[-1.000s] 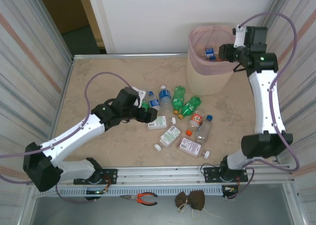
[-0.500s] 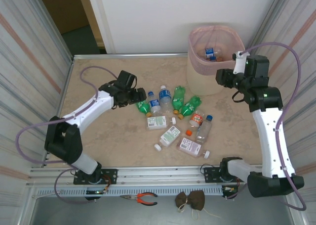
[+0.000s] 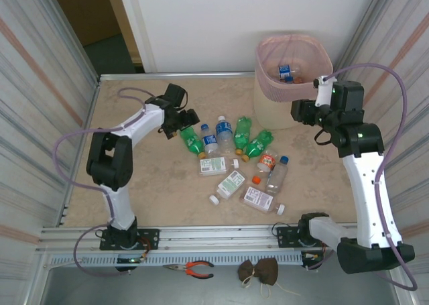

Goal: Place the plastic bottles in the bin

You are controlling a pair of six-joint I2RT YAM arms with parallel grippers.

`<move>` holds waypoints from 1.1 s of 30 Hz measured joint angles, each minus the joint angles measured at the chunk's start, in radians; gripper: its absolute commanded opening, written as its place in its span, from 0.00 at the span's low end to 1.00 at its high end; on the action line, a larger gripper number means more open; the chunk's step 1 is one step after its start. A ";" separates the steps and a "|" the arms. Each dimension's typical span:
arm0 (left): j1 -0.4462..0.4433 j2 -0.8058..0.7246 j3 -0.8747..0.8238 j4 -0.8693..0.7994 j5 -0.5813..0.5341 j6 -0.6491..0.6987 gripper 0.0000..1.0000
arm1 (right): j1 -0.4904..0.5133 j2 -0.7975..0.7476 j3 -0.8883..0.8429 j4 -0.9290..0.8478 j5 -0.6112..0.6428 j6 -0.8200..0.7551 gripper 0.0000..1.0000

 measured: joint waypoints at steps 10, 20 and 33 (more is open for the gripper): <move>0.005 0.090 0.011 0.000 0.031 -0.070 0.79 | 0.000 -0.011 0.000 -0.003 0.016 0.000 0.59; 0.021 0.113 0.001 0.029 0.040 -0.100 0.67 | 0.000 -0.023 0.000 -0.003 0.024 0.000 0.59; 0.040 -0.011 -0.068 0.055 0.028 -0.108 0.61 | 0.019 -0.043 0.000 -0.003 0.024 0.001 0.59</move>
